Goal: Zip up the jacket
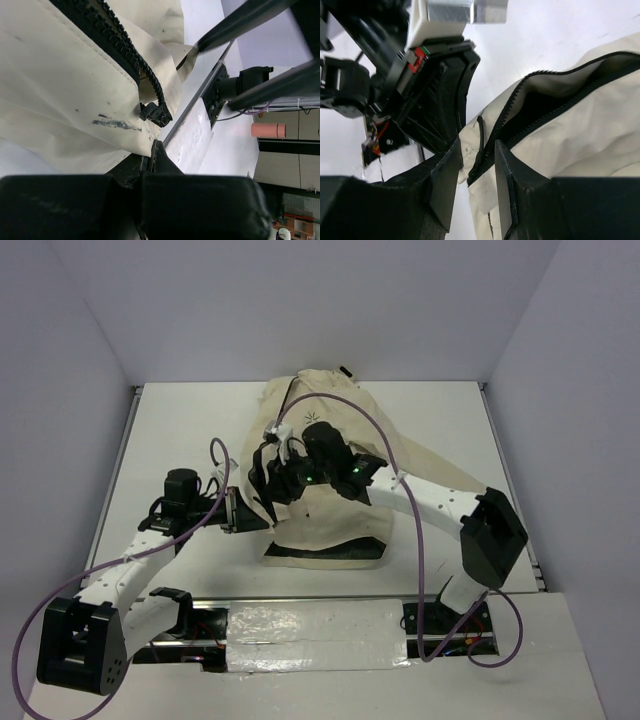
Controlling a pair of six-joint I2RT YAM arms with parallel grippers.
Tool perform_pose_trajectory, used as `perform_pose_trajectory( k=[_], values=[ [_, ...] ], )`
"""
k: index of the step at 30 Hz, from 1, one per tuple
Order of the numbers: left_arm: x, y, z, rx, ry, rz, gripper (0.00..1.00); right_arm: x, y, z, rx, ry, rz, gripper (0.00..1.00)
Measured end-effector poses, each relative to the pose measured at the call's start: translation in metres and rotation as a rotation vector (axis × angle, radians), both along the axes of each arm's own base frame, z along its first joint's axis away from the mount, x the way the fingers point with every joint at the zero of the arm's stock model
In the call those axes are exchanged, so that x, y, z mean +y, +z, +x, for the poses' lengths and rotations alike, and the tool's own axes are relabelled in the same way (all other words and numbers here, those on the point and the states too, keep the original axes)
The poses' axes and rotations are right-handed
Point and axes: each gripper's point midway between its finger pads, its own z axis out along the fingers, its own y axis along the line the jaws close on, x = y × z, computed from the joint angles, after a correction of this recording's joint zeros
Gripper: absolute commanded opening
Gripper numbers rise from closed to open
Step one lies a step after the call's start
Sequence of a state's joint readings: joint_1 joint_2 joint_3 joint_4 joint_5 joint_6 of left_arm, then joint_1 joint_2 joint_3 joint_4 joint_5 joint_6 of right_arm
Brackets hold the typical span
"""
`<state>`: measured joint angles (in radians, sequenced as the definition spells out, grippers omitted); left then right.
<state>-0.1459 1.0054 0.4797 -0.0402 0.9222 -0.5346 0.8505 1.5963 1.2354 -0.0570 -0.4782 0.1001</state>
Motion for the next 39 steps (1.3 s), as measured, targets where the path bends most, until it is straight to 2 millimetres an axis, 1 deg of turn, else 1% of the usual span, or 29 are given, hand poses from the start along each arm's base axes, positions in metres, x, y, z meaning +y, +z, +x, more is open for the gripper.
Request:
perform_pose_trajectory(
  k=[4,6,12,15,18,20,21,24,25,26,31,39],
  values=[
    [0.0,0.0,0.0,-0.002,-0.001,0.001,0.0,0.009,-0.023,-0.008,0.021,0.041,-0.058,0.42],
    [0.0,0.0,0.0,-0.002,-0.001,0.002,0.0,0.012,-0.029,-0.012,0.03,0.055,-0.07,0.42],
    [0.0,0.001,0.0,-0.006,0.0,0.002,0.0,0.02,-0.032,-0.013,0.026,0.069,-0.075,0.42],
    [0.0,0.002,0.0,-0.011,0.001,0.002,0.0,0.021,-0.036,-0.012,0.029,0.063,-0.086,0.43],
    [0.001,0.002,0.0,-0.013,0.004,0.003,0.0,0.021,-0.041,-0.012,0.033,0.057,-0.098,0.42],
    [0.001,0.002,0.0,-0.011,0.006,0.003,0.0,0.022,-0.042,-0.012,0.034,0.056,-0.104,0.32],
    [0.001,0.002,0.0,-0.01,0.007,0.003,0.0,0.023,-0.042,-0.012,0.033,0.056,-0.106,0.23],
    [0.001,0.002,0.0,-0.003,0.011,0.0,0.0,0.026,-0.045,-0.012,0.041,0.055,-0.11,0.11],
    [0.001,0.002,0.0,0.001,0.012,-0.001,0.0,0.026,-0.046,-0.012,0.043,0.053,-0.112,0.03],
    [0.001,0.002,0.0,0.004,0.012,-0.001,0.0,0.026,-0.047,-0.012,0.043,0.051,-0.114,0.0],
    [0.001,0.001,-0.001,0.01,0.012,0.0,0.0,0.026,-0.048,-0.011,0.055,0.038,-0.114,0.0],
    [0.001,0.003,-0.002,0.001,0.012,0.0,0.0,0.027,-0.044,-0.006,0.077,0.006,-0.092,0.0]
  ],
)
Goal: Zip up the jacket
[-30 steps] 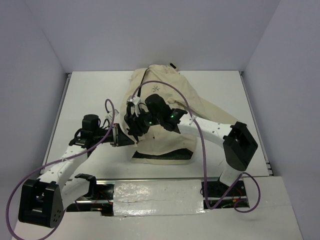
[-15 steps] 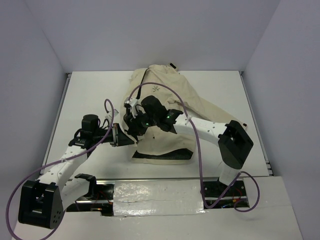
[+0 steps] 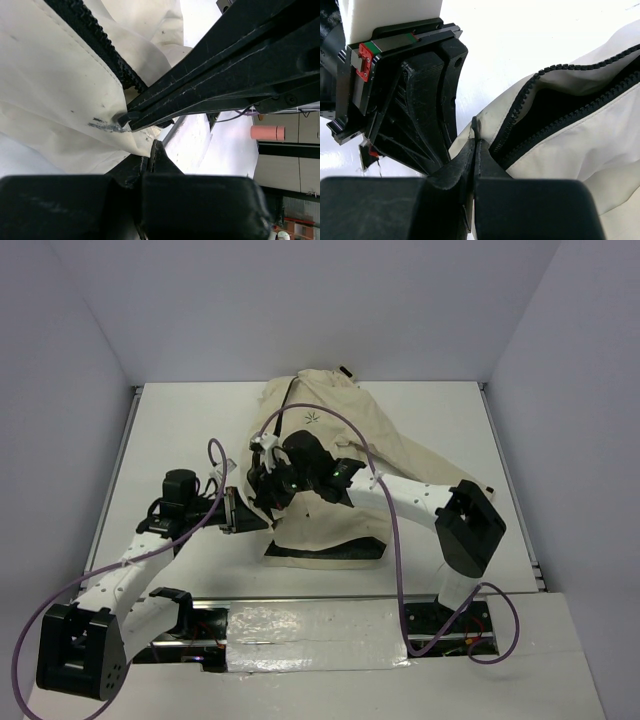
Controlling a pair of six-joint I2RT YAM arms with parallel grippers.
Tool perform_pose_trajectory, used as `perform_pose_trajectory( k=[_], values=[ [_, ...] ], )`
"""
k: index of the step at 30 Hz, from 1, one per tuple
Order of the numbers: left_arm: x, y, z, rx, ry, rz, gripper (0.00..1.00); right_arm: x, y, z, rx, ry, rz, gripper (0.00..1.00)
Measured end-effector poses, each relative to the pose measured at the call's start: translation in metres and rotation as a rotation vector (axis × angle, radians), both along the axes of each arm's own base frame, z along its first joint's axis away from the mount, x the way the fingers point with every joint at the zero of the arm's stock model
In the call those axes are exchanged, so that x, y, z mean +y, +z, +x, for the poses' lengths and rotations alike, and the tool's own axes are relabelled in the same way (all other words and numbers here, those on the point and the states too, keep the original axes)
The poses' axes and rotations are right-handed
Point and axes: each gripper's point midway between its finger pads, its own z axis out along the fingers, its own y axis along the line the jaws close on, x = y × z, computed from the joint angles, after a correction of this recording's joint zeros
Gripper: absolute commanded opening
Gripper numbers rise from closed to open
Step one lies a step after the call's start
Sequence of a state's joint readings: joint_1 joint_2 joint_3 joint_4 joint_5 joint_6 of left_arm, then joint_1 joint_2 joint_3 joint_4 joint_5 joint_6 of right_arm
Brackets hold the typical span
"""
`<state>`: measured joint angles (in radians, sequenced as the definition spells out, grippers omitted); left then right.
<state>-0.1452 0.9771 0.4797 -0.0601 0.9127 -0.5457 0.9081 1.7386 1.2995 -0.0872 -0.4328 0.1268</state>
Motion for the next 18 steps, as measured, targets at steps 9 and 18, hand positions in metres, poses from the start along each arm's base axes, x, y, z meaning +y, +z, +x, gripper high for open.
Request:
perform_pose_trajectory(
  k=[9,18],
  values=[
    [0.004,-0.003,0.002,-0.03,-0.004,0.043,0.0,-0.006,-0.005,0.02,0.069,-0.133,0.053,0.0],
    [0.017,0.02,0.02,-0.145,-0.006,0.074,0.0,-0.002,0.016,0.046,0.036,-0.225,0.138,0.0]
  ],
)
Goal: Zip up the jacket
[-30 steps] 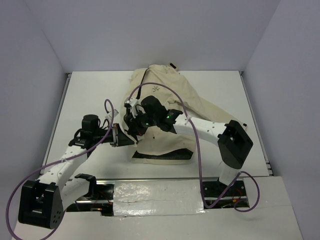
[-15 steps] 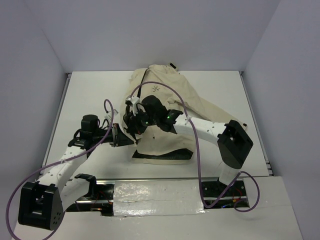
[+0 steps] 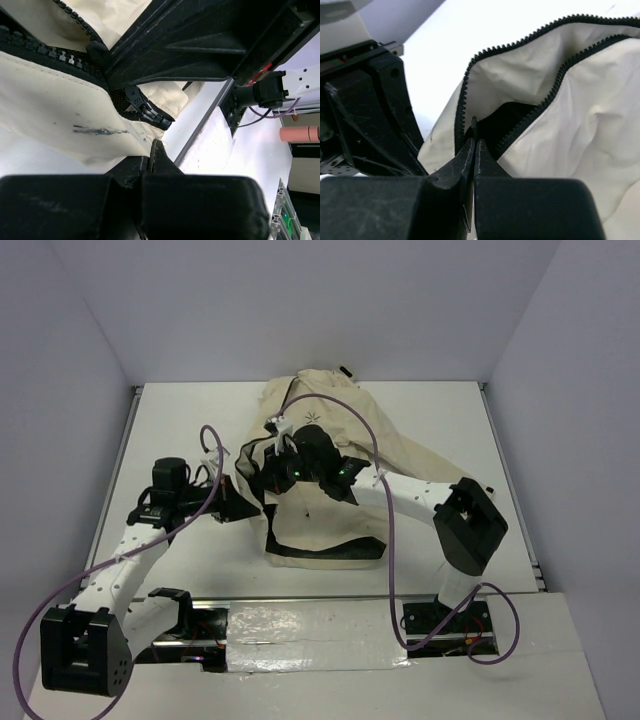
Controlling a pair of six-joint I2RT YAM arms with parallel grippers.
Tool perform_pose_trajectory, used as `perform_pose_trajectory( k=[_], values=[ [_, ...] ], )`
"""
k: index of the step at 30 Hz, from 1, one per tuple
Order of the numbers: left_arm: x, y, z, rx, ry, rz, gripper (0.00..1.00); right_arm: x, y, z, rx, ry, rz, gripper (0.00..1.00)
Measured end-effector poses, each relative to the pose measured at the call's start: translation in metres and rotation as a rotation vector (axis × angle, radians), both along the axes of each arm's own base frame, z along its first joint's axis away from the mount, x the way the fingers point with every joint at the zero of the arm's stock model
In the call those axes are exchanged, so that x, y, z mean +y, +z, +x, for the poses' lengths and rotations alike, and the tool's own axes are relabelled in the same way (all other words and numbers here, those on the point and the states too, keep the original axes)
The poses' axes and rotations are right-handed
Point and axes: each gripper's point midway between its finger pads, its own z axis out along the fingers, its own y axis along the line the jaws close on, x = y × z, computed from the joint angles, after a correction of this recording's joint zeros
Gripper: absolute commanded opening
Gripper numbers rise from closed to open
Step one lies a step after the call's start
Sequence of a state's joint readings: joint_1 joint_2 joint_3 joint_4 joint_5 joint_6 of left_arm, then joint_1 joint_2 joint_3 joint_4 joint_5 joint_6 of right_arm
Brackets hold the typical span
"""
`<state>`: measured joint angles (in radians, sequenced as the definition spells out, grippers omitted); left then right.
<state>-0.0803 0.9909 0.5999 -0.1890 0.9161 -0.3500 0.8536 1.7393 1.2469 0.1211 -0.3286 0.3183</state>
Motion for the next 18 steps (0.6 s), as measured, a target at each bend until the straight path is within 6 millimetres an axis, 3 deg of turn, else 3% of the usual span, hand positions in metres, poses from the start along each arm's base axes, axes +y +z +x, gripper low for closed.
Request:
perform_pose_trajectory(
  k=[1,3,5,13,18],
  values=[
    [0.0,0.0,0.0,-0.004,-0.002,0.002,0.0,0.001,0.002,0.0,0.003,0.002,0.008,0.0],
    [0.002,-0.001,0.0,-0.001,0.001,0.005,0.32,0.003,0.004,-0.002,0.006,0.01,0.026,0.0],
    [0.002,-0.002,-0.002,0.019,0.001,-0.001,0.48,0.005,0.005,-0.002,-0.01,0.01,0.054,0.0],
    [0.002,-0.003,-0.002,0.111,0.046,-0.105,0.52,-0.002,-0.009,-0.005,-0.019,-0.006,0.075,0.0],
    [-0.001,-0.009,-0.002,0.142,0.074,-0.158,0.48,-0.004,-0.001,-0.006,-0.036,-0.007,0.1,0.0]
  ],
)
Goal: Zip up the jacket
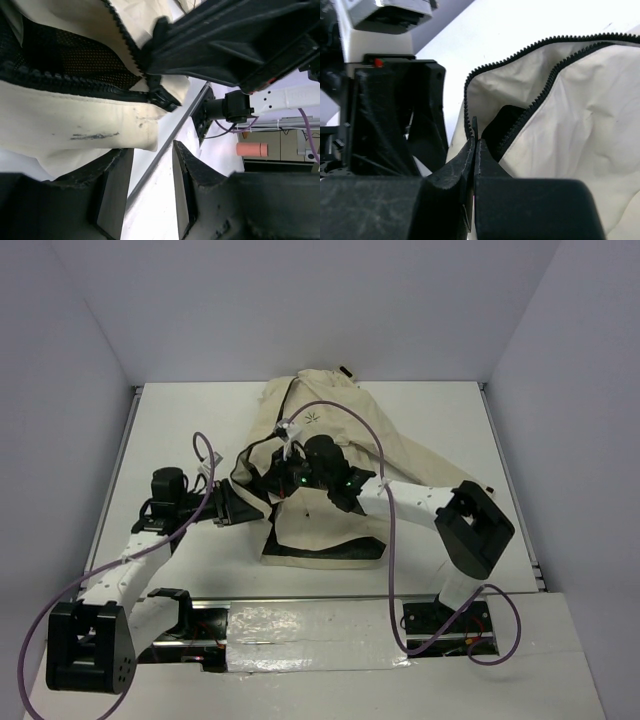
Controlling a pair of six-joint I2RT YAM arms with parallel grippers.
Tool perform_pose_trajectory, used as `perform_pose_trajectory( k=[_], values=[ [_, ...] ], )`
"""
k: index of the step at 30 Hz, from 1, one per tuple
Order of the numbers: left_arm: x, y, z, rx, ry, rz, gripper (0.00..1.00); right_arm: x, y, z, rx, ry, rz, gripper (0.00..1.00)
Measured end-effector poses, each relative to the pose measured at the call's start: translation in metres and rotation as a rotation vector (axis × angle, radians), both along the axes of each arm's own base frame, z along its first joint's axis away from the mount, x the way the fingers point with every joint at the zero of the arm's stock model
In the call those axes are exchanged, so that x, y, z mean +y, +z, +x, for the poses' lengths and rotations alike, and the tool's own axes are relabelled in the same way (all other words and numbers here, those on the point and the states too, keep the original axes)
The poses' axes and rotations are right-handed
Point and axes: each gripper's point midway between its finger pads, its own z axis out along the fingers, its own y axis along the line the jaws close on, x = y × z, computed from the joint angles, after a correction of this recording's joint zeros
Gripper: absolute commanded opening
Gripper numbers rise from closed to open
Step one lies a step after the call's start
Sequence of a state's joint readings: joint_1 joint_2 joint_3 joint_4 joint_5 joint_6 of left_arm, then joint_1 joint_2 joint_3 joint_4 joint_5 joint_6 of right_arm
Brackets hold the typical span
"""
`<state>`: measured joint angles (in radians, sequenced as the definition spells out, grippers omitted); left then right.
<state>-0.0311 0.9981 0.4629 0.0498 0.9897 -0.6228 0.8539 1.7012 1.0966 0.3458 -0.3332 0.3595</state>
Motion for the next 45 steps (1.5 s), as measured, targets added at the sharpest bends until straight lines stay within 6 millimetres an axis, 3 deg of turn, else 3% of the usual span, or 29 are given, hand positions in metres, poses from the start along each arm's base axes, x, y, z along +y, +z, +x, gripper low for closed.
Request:
perform_pose_trajectory(
  k=[6,11,14,18,23,29,36,45],
  values=[
    [0.001,-0.006,0.005,0.005,0.024,0.007,0.53,0.004,0.009,-0.008,-0.022,0.042,0.032,0.0],
    [0.001,-0.011,0.006,0.023,0.049,-0.01,0.45,0.011,0.009,-0.025,-0.054,0.13,0.025,0.0],
    [0.001,-0.012,0.006,0.034,0.057,-0.021,0.3,0.013,0.008,-0.032,-0.082,0.178,0.011,0.0],
    [0.0,-0.008,0.007,0.019,0.057,-0.032,0.0,0.02,0.01,-0.036,-0.13,0.236,-0.021,0.0],
    [0.0,-0.008,0.002,0.013,0.029,-0.018,0.0,0.028,0.004,-0.033,-0.172,0.27,-0.079,0.0],
    [0.004,-0.005,-0.001,-0.008,-0.013,0.055,0.0,0.035,-0.006,-0.016,-0.223,0.235,-0.157,0.0],
    [0.014,0.001,0.001,-0.086,-0.045,0.16,0.0,0.044,-0.002,-0.006,-0.297,0.231,-0.211,0.0],
    [0.027,-0.009,0.006,-0.122,-0.01,0.249,0.0,0.059,-0.017,0.006,-0.208,0.21,-0.244,0.0]
  ],
)
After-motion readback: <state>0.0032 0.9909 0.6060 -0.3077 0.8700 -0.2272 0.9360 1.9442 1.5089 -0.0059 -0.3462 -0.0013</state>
